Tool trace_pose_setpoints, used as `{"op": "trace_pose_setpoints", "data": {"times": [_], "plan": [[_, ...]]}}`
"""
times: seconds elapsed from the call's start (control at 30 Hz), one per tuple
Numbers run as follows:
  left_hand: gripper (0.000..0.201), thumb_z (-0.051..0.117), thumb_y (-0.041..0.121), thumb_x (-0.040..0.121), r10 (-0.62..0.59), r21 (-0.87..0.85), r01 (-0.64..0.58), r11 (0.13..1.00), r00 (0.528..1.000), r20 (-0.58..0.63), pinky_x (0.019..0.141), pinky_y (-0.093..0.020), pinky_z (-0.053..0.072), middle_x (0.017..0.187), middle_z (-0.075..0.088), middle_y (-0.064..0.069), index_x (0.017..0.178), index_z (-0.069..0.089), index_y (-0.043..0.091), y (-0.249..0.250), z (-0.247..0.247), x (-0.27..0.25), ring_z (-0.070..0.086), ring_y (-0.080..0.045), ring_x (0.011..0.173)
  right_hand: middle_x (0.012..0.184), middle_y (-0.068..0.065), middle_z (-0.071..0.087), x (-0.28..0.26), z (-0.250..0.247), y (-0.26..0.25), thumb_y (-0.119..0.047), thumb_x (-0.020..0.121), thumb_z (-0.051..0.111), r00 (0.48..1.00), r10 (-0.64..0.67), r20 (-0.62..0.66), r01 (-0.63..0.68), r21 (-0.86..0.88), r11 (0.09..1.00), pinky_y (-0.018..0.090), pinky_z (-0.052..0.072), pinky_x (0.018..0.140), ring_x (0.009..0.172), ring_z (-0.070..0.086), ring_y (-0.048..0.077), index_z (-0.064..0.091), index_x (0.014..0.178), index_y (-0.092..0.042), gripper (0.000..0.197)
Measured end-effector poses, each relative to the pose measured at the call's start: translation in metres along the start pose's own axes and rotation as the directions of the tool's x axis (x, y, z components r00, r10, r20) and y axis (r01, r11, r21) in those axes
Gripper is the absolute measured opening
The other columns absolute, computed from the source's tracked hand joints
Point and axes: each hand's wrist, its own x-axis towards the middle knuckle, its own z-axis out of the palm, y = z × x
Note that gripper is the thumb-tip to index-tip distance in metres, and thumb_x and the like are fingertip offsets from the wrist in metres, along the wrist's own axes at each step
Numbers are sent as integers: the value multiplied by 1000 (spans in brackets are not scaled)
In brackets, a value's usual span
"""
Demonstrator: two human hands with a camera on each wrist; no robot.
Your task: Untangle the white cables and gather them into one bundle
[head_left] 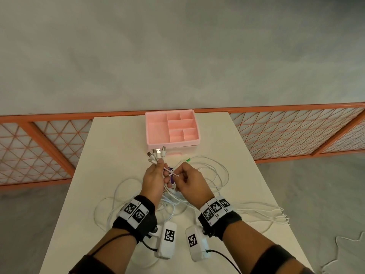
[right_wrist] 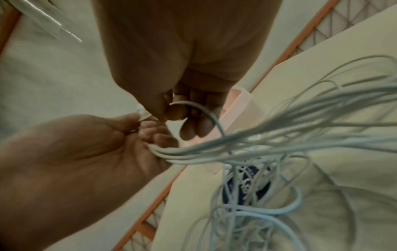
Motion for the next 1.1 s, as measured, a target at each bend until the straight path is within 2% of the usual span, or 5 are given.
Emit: {"op": "trace_pose_setpoints", "data": {"times": [0.27,0.43,0.57,0.73,1.1], "plan": [[39,39,36,106,28,-169,-24,985,999,20,65,-35,52,61,59,-6,79,49,11,18,5,-12,64,-27,67,71,-5,53,-4,-13,69,-14,95,49,965,257,48,-237,-257,937,36,57,65,63,55,14,47,77,-25,21],[44,41,43,104,-1,-211,19,977,996,84,48,-30,47,50,32,2,71,45,14,23,10,-17,32,-13,40,71,-2,58,-2,-15,71,-25,96,51,921,368,125,-314,-320,894,27,50,56,65,63,20,57,83,-20,15],[44,45,48,102,-40,-172,41,984,999,11,43,-20,25,51,30,5,71,44,17,27,2,-9,26,-10,40,64,6,67,8,-23,47,-5,93,58,945,323,58,-327,105,939,34,53,64,55,61,18,66,81,-9,15],[18,62,28,97,88,-23,-87,996,995,44,43,-23,27,61,33,2,84,56,17,27,-5,-1,26,-11,47,80,21,69,18,-42,-14,11,90,47,978,183,101,-204,648,734,35,56,65,67,65,29,68,94,6,22],[16,58,22,98,93,-104,-70,992,969,231,49,-24,39,86,62,-4,103,65,8,36,0,-9,31,-9,49,71,15,62,33,-59,-67,10,86,56,990,-72,-123,141,777,614,32,48,59,60,55,24,51,92,-7,20]]}}
